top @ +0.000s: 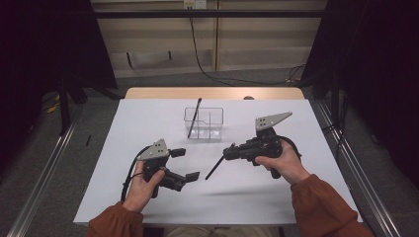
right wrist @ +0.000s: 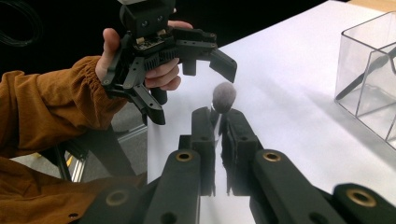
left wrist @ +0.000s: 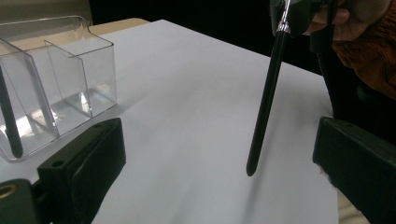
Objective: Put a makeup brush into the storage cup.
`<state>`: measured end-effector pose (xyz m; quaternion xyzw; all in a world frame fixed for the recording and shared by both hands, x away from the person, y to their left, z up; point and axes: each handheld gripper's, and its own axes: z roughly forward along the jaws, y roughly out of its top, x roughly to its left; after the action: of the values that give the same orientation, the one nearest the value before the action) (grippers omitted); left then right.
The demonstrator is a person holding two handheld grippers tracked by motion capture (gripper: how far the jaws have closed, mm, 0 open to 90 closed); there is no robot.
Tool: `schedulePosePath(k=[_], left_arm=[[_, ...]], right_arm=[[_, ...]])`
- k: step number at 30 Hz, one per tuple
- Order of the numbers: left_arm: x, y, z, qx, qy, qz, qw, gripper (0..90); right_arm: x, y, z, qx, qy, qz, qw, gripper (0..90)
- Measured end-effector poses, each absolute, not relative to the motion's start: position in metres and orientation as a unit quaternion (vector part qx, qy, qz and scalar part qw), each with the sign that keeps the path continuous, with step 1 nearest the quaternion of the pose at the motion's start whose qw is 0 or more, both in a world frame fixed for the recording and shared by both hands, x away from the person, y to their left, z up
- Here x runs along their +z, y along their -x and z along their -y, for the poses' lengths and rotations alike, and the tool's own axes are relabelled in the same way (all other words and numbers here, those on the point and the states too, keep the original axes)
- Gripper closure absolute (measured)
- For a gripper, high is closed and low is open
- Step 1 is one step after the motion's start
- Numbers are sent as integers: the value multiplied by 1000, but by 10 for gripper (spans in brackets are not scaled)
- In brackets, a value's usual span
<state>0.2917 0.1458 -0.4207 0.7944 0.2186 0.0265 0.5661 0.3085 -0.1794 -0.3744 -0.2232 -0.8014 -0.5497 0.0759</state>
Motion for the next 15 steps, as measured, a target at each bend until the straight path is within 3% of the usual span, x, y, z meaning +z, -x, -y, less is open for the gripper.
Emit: schedulePosePath(k=[15], left_arm=[[-418, -293, -141, 15, -801, -205, 562, 24]], right_arm=[[-362, -318, 165, -506, 204, 835, 78, 837]])
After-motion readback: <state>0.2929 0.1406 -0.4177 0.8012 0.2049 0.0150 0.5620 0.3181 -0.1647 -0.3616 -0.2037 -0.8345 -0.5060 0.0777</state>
